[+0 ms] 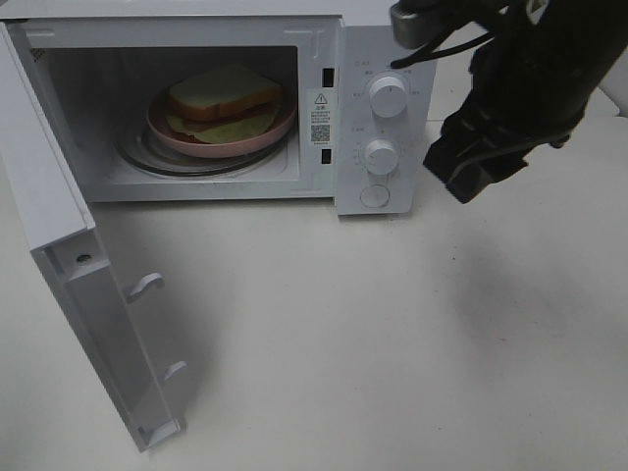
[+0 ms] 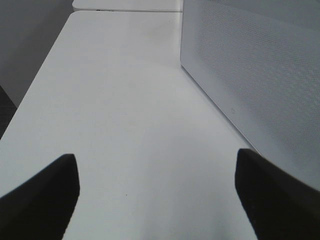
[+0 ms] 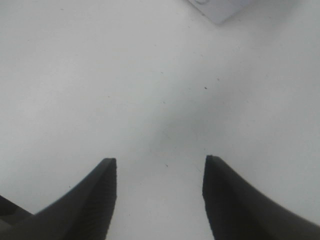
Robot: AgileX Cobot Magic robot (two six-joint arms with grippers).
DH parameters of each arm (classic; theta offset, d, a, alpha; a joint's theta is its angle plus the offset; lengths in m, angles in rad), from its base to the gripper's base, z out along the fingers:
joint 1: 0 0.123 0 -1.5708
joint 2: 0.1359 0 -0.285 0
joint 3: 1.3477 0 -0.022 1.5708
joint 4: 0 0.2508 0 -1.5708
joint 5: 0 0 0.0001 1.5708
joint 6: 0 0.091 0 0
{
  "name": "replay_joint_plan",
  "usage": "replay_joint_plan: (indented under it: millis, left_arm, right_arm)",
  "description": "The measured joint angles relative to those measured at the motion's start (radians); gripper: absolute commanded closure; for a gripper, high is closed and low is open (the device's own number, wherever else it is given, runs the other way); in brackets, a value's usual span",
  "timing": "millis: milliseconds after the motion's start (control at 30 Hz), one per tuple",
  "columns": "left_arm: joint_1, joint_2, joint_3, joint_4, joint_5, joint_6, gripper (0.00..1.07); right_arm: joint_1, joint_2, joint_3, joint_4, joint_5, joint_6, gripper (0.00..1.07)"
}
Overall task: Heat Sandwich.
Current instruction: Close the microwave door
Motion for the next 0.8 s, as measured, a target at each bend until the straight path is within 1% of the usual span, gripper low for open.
replay_joint_plan:
  millis: [33, 133, 167, 200, 267, 300, 333, 367, 400, 433, 467, 567, 600, 667, 700, 733, 767, 800]
  left_arm:
    - [0.000, 0.000, 0.000, 0.000, 0.000, 0.000, 0.26]
    - [0.000, 0.000, 0.000, 0.000, 0.000, 0.000, 0.26]
    - [0.000, 0.000, 0.000, 0.000, 0.000, 0.000, 0.26]
    - [0.000, 0.000, 0.000, 0.000, 0.000, 0.000, 0.26]
    - [0.000, 0.000, 0.000, 0.000, 0.000, 0.000, 0.26]
    - [0.000, 0.000, 0.000, 0.000, 0.000, 0.000, 0.26]
    - [0.000, 0.000, 0.000, 0.000, 0.000, 0.000, 0.26]
    - [0.000, 0.000, 0.000, 0.000, 0.000, 0.000, 0.26]
    - [0.000, 0.000, 0.000, 0.000, 0.000, 0.000, 0.26]
    - [0.000, 0.000, 0.000, 0.000, 0.000, 0.000, 0.26]
    - [0.000, 0.000, 0.000, 0.000, 0.000, 0.000, 0.26]
    - [0.000, 0.000, 0.000, 0.000, 0.000, 0.000, 0.26]
    - [0.000, 0.000, 0.000, 0.000, 0.000, 0.000, 0.26]
    - [0.000, 0.000, 0.000, 0.000, 0.000, 0.000, 0.26]
    - [0.000, 0.000, 0.000, 0.000, 0.000, 0.000, 0.26]
    - [0.000, 0.000, 0.000, 0.000, 0.000, 0.000, 0.26]
    - [0.000, 0.000, 0.000, 0.000, 0.000, 0.000, 0.26]
    - [0.000, 0.000, 0.000, 0.000, 0.000, 0.000, 0.26]
  right_arm:
    - [-0.034, -0.015, 0.000, -0.003, 0.023, 0.032, 0.55]
    - [-0.092, -0.040, 0.000, -0.003, 0.061, 0.045, 0.55]
    - [-0.092, -0.040, 0.000, -0.003, 0.061, 0.045, 0.55]
    - [-0.134, -0.057, 0.000, -0.003, 0.081, 0.045, 0.55]
    - [-0.185, -0.075, 0.000, 0.004, 0.092, 0.045, 0.55]
    - [-0.239, -0.093, 0.000, 0.015, 0.106, 0.045, 0.55]
    - [-0.239, -0.093, 0.000, 0.015, 0.106, 0.045, 0.55]
    - [-0.260, -0.101, 0.000, 0.016, 0.113, 0.045, 0.55]
    - [-0.286, -0.109, 0.000, 0.017, 0.120, 0.045, 0.55]
    - [-0.332, -0.123, 0.000, 0.017, 0.139, 0.051, 0.55]
    - [-0.332, -0.123, 0.000, 0.017, 0.139, 0.051, 0.55]
    - [-0.405, -0.147, 0.004, 0.031, 0.163, 0.056, 0.55]
    - [-0.444, -0.171, 0.021, 0.046, 0.167, 0.057, 0.55]
    - [-0.460, -0.182, 0.031, 0.052, 0.167, 0.057, 0.55]
    - [-0.477, -0.197, 0.046, 0.060, 0.168, 0.057, 0.55]
    - [-0.500, -0.227, 0.082, 0.066, 0.168, 0.057, 0.55]
    - [-0.500, -0.227, 0.082, 0.066, 0.168, 0.057, 0.55]
    - [-0.505, -0.247, 0.105, 0.067, 0.168, 0.057, 0.55]
